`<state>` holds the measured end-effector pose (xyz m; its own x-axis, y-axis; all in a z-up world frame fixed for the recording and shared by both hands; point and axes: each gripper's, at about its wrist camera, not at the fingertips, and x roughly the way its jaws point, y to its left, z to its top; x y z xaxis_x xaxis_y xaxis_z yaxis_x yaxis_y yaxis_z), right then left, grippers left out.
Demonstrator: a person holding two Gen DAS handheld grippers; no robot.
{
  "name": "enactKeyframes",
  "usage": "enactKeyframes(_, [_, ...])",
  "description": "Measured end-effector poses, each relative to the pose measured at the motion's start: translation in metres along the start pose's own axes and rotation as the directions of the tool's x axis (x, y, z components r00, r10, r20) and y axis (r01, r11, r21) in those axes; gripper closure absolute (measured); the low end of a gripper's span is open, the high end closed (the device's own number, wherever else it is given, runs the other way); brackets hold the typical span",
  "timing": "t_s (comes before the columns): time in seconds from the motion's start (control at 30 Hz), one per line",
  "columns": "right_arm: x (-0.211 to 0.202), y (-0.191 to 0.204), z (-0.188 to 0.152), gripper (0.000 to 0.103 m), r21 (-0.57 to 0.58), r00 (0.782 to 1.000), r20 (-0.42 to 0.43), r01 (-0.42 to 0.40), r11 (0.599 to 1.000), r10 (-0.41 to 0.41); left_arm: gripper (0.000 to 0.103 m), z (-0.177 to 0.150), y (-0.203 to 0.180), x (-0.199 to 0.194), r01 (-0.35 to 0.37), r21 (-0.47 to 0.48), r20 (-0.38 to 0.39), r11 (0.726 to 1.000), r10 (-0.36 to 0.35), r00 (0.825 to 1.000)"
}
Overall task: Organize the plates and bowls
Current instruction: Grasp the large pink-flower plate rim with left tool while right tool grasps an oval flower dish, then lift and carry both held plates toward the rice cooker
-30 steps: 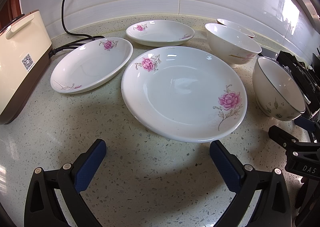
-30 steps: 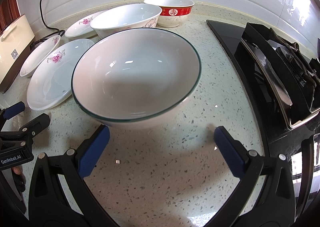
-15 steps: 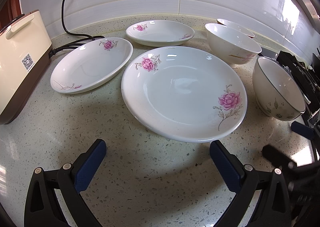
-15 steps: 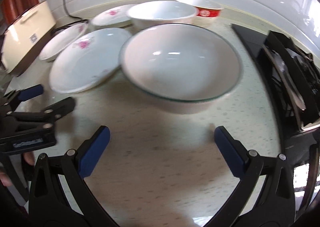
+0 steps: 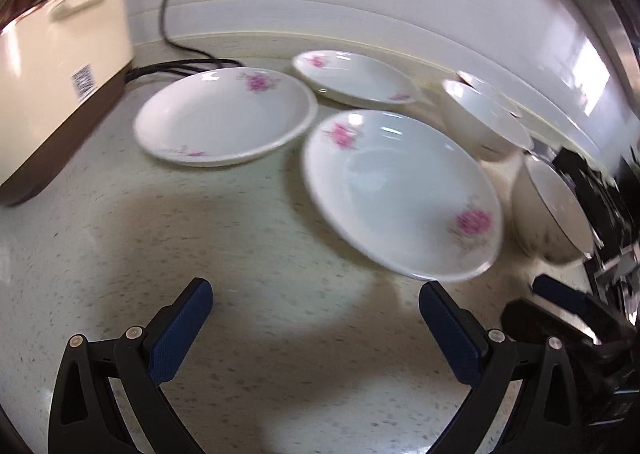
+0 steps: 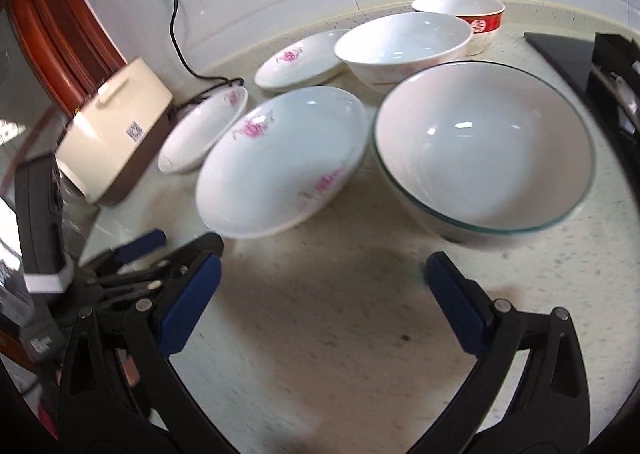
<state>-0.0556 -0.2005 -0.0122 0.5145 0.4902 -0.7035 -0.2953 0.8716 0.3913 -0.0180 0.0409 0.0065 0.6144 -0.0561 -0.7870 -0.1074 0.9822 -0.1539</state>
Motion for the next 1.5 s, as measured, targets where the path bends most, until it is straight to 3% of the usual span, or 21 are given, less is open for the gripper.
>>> enactKeyframes(0.27, [0.023,0.007,0.011,0.021,0.091,0.999,0.044,-0.030,0.995,0.026,0.000,0.007,0.018,-0.002,0.000,-0.155,0.044,0.988,0.007,0.999])
enactKeyframes(0.47, [0.038,0.005,0.019,0.042,0.141,0.997,0.069,-0.029,0.990,0.019,0.014,0.021,0.021,0.003,-0.011,-0.257,0.069,0.966,0.029,0.997])
enactKeyframes(0.53, [0.041,0.005,0.019,0.054,0.140,0.998,0.069,-0.013,0.990,0.003,0.036,0.024,0.019,0.005,-0.017,-0.276,0.077,0.961,0.039,0.996])
enactKeyframes(0.63, [0.041,0.001,0.017,0.071,0.147,0.998,0.069,-0.006,0.989,-0.004,0.056,0.028,0.015,0.010,-0.013,-0.306,0.085,0.952,0.041,0.996])
enactKeyframes(0.83, [0.039,0.002,0.012,0.073,0.115,0.998,0.067,-0.016,0.993,0.009,0.088,0.031,0.008,0.024,0.012,-0.329,0.107,0.944,0.025,0.994])
enactKeyframes(1.13, [0.020,0.006,-0.015,0.074,0.068,0.997,0.021,-0.078,0.995,0.077,0.087,0.003,0.004,0.001,-0.004,-0.266,0.110,0.964,0.034,0.993])
enactKeyframes(1.23, [0.020,0.003,-0.015,0.068,0.075,0.995,0.008,-0.101,0.992,0.101,0.085,-0.007,0.009,-0.008,0.005,-0.268,0.108,0.963,0.025,0.994])
enactKeyframes(1.5, [0.027,0.012,-0.008,0.069,0.043,0.999,0.044,0.000,0.999,-0.002,0.074,0.013,0.025,0.003,-0.011,-0.316,0.110,0.949,0.048,0.993])
